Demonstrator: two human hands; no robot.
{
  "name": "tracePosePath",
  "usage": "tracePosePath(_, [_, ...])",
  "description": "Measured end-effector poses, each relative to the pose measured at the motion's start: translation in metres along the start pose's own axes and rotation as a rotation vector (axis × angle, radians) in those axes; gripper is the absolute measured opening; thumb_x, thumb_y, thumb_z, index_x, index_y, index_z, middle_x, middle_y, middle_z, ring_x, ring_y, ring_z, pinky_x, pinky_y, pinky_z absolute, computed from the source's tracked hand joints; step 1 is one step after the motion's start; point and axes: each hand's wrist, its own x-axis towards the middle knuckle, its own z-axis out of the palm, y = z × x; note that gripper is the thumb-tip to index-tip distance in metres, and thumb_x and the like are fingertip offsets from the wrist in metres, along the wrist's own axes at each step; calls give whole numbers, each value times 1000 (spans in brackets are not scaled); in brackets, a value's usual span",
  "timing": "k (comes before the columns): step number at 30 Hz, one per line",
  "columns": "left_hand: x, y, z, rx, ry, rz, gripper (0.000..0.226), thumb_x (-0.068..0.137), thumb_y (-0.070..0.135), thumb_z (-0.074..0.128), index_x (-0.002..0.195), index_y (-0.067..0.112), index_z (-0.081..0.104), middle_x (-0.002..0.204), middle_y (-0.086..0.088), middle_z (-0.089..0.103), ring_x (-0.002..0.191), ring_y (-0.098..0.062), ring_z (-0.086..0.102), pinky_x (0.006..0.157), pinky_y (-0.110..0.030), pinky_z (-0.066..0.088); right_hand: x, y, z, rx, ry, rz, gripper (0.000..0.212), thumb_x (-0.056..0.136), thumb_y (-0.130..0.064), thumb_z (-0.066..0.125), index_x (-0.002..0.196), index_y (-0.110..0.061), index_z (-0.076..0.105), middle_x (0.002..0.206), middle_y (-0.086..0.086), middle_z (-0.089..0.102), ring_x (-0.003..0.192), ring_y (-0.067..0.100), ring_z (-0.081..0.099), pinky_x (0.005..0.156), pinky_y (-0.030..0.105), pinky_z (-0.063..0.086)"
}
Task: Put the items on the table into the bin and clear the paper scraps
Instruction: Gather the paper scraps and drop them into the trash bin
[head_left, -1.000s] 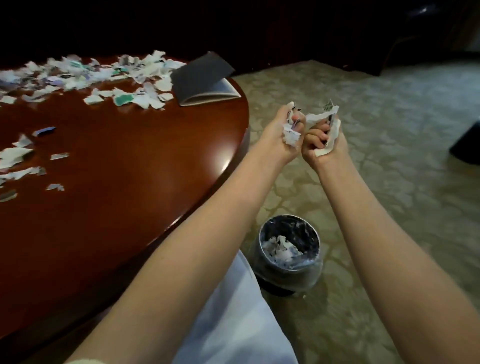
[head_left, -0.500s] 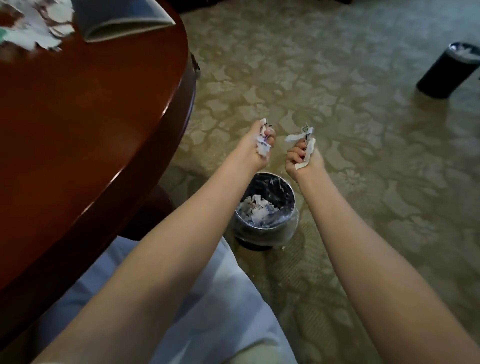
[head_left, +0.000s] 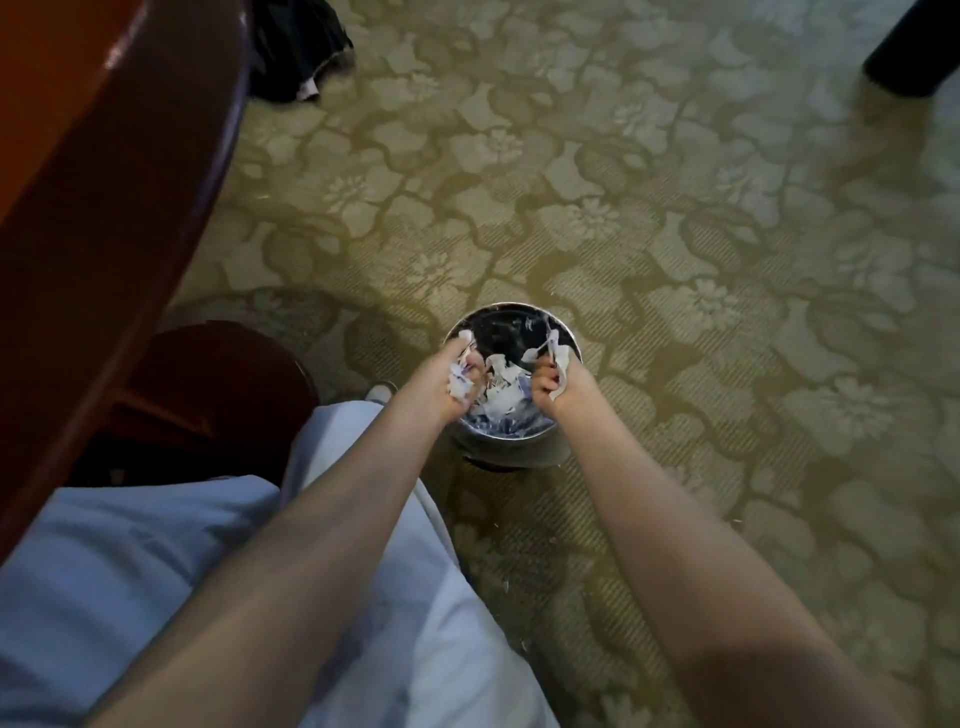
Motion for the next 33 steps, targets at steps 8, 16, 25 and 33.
tracePosePath(8, [37, -6, -8, 127, 205, -71, 35, 99, 21, 45, 66, 9, 41, 32, 1, 46, 21, -4, 41, 25, -12, 31, 45, 3, -14, -167, 216, 90, 34, 101, -25, 38, 70, -10, 42, 57, 0, 38, 17, 3, 28, 21, 12, 16])
tracePosePath(16, [78, -3, 15, 210, 269, -152, 23, 96, 20, 50, 80, 4, 55, 86, -3, 60, 74, -8, 59, 50, -11, 47, 60, -2, -17, -72, 363, 147, 25, 97, -23, 48, 87, -1, 53, 80, 11, 46, 42, 12, 48, 26, 11, 32])
tracePosePath(25, [82, -7, 22, 241, 295, -111, 34, 100, 18, 40, 70, 4, 50, 44, -7, 59, 44, -15, 55, 40, -21, 49, 45, -5, -20, -142, 298, 97, 37, 98, -15, 45, 134, -4, 44, 137, 18, 44, 123, 30, 50, 86, 33, 48])
tracePosePath(33, [71, -6, 24, 199, 266, -40, 27, 99, 26, 38, 109, 3, 49, 102, -16, 52, 93, -31, 54, 92, -42, 44, 37, -5, -22, -155, 248, 68, 44, 100, -17, 39, 142, -4, 34, 139, 22, 43, 127, 32, 47, 99, 36, 44])
